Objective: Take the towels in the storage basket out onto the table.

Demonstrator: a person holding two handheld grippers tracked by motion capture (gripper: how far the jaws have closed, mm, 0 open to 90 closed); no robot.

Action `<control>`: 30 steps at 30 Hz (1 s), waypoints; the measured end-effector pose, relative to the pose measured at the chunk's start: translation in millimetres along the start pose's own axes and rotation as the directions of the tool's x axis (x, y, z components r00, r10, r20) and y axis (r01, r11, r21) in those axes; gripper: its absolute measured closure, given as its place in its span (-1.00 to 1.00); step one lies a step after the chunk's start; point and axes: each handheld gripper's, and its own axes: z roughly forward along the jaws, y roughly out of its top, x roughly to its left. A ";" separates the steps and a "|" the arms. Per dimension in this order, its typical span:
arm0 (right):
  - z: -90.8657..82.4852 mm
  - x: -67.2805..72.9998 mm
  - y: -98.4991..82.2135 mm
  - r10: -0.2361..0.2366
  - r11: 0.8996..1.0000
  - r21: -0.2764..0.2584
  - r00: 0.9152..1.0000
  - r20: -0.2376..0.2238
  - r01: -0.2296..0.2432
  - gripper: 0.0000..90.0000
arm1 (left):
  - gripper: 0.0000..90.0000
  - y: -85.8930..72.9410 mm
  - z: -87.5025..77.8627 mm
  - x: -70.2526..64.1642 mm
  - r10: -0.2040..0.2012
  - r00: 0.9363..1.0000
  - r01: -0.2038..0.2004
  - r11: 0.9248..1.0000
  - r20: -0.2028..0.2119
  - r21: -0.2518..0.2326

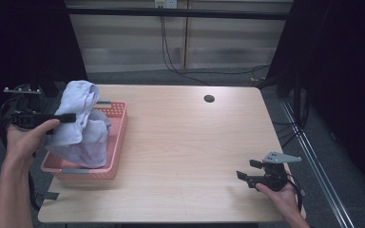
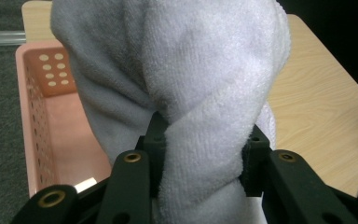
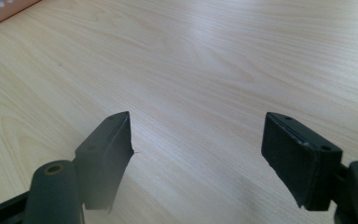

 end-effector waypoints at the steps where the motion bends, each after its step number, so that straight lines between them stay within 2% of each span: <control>1: -0.1 -0.1 0.0 0.000 1.000 0.001 1.000 -0.001 0.000 -0.46 | 0.42 0.9 -1.2 -1.1 0.008 1.000 -0.008 1.000 -0.002 -0.002; 3: 0.0 -0.5 0.1 -0.002 1.000 0.000 1.000 -0.001 0.002 -0.46 | 0.42 4.0 -4.9 -4.2 0.022 1.000 -0.022 1.000 -0.001 -0.016; 7: 0.4 -1.1 0.4 0.003 1.000 -0.003 1.000 -0.001 -0.003 -0.46 | 0.42 7.7 -8.5 -7.1 0.019 1.000 -0.019 0.999 -0.005 -0.035; 11: 1.8 -1.8 0.7 0.018 1.000 -0.002 1.000 -0.001 -0.018 -0.46 | 0.42 14.1 -11.2 -9.9 0.039 0.999 -0.039 0.999 -0.005 -0.033; 15: 0.3 -1.7 0.5 0.009 1.000 0.001 1.000 0.003 -0.009 -0.46 | 0.42 18.1 -15.3 -14.3 0.047 0.999 -0.046 0.997 0.000 -0.068; 19: -1.1 -2.0 -0.1 0.010 1.000 -0.005 1.000 0.003 -0.010 -0.46 | 0.42 21.2 -18.4 -19.2 0.058 0.998 -0.058 0.996 0.000 -0.068; 30: -1.4 -1.7 -0.5 0.007 1.000 -0.001 1.000 -0.002 -0.007 -0.46 | 0.42 37.1 -39.7 -30.4 0.080 0.997 -0.079 0.989 -0.002 -0.122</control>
